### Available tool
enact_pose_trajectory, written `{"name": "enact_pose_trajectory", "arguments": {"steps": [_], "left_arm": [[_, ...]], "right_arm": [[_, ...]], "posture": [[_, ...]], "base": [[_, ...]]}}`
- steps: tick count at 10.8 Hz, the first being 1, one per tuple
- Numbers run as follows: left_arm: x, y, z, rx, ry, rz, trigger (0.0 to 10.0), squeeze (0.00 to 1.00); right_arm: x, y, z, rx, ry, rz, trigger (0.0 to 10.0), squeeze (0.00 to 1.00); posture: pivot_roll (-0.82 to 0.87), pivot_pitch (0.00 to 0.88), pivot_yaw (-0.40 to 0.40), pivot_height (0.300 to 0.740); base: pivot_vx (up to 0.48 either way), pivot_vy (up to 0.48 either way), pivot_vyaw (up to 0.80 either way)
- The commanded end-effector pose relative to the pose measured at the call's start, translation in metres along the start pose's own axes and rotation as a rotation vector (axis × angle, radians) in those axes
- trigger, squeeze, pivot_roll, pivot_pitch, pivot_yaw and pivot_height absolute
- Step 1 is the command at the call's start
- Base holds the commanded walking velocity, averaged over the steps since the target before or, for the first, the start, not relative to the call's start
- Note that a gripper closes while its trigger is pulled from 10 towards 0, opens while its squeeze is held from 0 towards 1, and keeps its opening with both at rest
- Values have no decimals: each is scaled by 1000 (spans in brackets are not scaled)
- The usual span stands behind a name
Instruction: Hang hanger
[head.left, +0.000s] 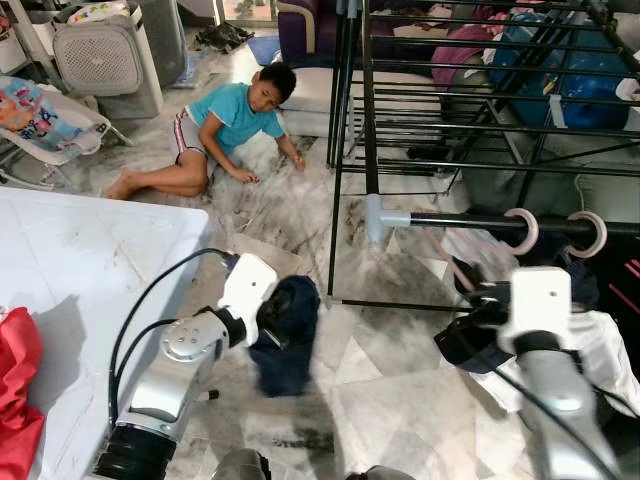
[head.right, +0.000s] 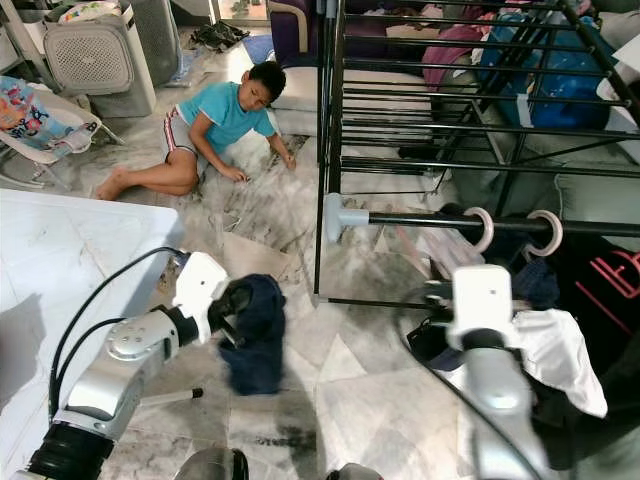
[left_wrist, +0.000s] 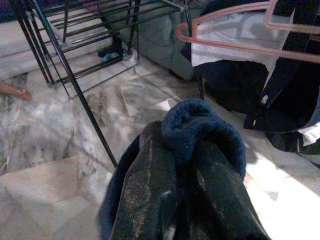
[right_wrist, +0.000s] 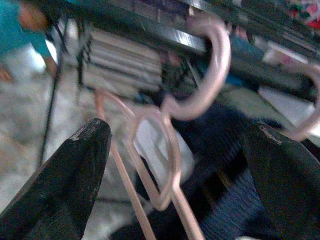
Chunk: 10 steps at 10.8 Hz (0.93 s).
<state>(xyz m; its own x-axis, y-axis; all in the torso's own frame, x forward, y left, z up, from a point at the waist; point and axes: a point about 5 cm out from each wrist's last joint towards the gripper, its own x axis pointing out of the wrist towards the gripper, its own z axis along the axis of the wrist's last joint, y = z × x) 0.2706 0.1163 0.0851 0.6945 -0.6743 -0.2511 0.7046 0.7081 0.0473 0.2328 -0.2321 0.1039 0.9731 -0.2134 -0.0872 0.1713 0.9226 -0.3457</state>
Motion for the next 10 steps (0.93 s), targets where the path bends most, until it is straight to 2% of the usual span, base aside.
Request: {"name": "enact_pose_trajectory", "arguments": {"steps": [1,2,4,6,7,8,10], "left_arm": [[2,2,3,22,1,-7,10000,0],[2,3,3,24,3,-3,10000,0],[2,3,1,31,16,-7,10000,0],[2,3,0,35,24,-11,10000,0],[2,3,0,35,28,-14,10000,0],[3,2,0,45,36,-24,10000,0],[1,2,-1,63,48,-31,10000,0]], "right_arm": [[0,-8,-20,-7,116,-17,10000,0],[3,-11,-31,6,187,-1,10000,0],[10,-20,-47,-40,289,51,10000,0],[16,-28,-52,-8,342,101,10000,0],[18,-31,-50,26,347,104,2824,0],[19,-28,-48,59,355,149,0,0],[18,-22,-41,101,355,188,0,0]], "posture": [[-29,27,-4,740],[-29,26,-4,740],[-25,27,-1,740],[-27,29,1,740],[-27,29,1,740],[-27,29,1,740],[-31,32,-2,740]], "base": [[0,0,0],[0,0,0],[0,0,0],[0,0,0],[0,0,0],[0,0,0],[0,0,0]]}}
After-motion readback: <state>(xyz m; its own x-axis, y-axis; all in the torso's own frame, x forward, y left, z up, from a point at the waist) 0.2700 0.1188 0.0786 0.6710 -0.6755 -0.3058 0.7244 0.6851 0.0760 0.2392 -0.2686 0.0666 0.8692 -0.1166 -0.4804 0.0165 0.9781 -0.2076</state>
